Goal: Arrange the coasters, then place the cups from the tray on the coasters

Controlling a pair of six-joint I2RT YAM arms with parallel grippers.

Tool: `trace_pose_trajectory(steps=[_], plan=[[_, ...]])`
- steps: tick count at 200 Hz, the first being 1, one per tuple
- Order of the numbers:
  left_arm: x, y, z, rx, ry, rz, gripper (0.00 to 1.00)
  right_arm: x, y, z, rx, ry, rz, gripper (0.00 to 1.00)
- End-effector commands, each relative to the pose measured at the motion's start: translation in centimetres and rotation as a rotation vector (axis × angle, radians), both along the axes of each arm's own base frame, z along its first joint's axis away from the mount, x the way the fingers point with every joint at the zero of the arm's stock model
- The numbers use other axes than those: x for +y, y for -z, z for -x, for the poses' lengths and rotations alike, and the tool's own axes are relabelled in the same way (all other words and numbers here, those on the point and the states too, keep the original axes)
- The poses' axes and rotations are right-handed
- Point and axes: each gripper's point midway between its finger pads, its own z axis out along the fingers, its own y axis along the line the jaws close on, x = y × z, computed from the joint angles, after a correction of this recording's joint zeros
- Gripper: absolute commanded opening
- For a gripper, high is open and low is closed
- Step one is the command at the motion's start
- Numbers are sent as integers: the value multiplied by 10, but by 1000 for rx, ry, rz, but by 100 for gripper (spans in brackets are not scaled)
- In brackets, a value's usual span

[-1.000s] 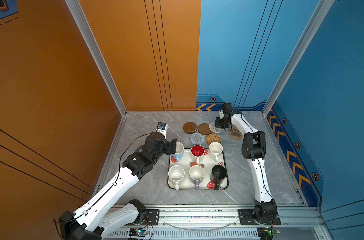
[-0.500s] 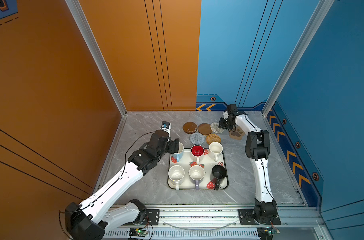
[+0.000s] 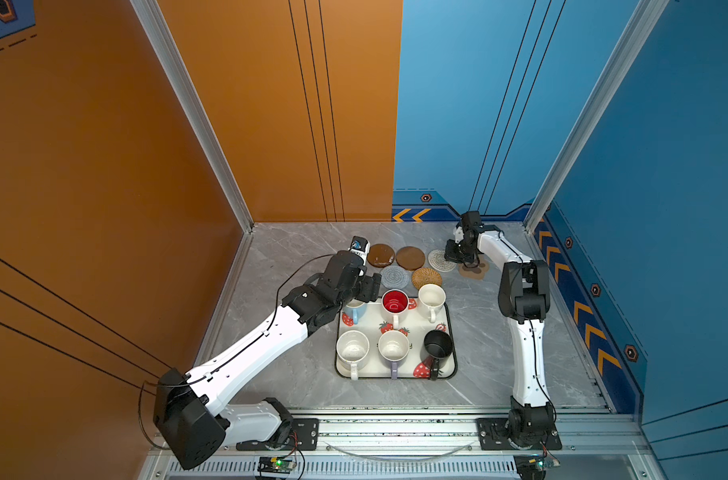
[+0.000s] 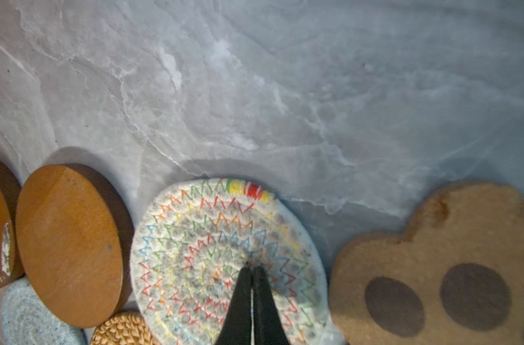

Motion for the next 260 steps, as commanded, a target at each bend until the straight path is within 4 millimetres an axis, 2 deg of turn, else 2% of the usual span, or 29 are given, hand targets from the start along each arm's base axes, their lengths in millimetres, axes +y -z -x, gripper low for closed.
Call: trace_pose_trajectory(steps=[1, 54, 102, 180, 237, 260], plan=[[-8, -17, 0, -35, 25, 9, 82, -28, 20, 28, 109, 18, 80, 0], [-7, -19, 2, -44, 23, 3, 82, -48, 14, 28, 104, 51, 80, 0], [-8, -18, 2, -45, 23, -3, 82, -55, 11, 31, 110, 50, 93, 0], [-8, -20, 4, -49, 27, 0, 82, -43, 2, 46, 121, 10, 100, 0], [-2, -22, 7, -62, 14, -3, 83, -35, -9, 43, 100, -1, 100, 0], [-1, -24, 6, -67, 10, -5, 84, -28, -23, 38, 74, -4, 53, 16]])
